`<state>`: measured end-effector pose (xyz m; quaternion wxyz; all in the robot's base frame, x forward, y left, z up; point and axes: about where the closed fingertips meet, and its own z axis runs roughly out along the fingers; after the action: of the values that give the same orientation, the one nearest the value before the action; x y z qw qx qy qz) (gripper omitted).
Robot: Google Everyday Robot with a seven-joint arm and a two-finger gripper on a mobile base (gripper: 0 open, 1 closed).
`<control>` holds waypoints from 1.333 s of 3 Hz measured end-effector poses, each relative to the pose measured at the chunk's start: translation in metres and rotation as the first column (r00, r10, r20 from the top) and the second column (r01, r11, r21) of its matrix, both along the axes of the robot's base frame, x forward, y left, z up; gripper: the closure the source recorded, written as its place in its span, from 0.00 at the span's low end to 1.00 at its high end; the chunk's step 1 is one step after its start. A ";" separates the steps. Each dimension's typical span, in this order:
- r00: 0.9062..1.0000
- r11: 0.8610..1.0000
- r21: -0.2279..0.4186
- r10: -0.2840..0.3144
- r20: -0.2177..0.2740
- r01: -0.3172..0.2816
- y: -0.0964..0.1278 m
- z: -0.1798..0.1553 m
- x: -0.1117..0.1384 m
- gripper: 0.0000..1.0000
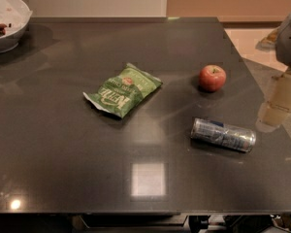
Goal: Pick redbull can
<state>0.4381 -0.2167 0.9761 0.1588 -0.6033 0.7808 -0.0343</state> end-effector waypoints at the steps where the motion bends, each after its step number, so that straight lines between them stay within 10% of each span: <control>1: 1.000 1.000 0.000 0.000 0.000 0.000 0.000 0.000 0.000 0.00; 4: 0.998 1.000 0.004 0.020 -0.059 -0.019 0.018 -0.036 -0.011 0.00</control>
Offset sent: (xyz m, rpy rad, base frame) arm 0.0021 0.0049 -0.0066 0.0092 0.0568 -0.0088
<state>0.4270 -0.1983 0.9403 0.1370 -0.6114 0.7793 -0.0133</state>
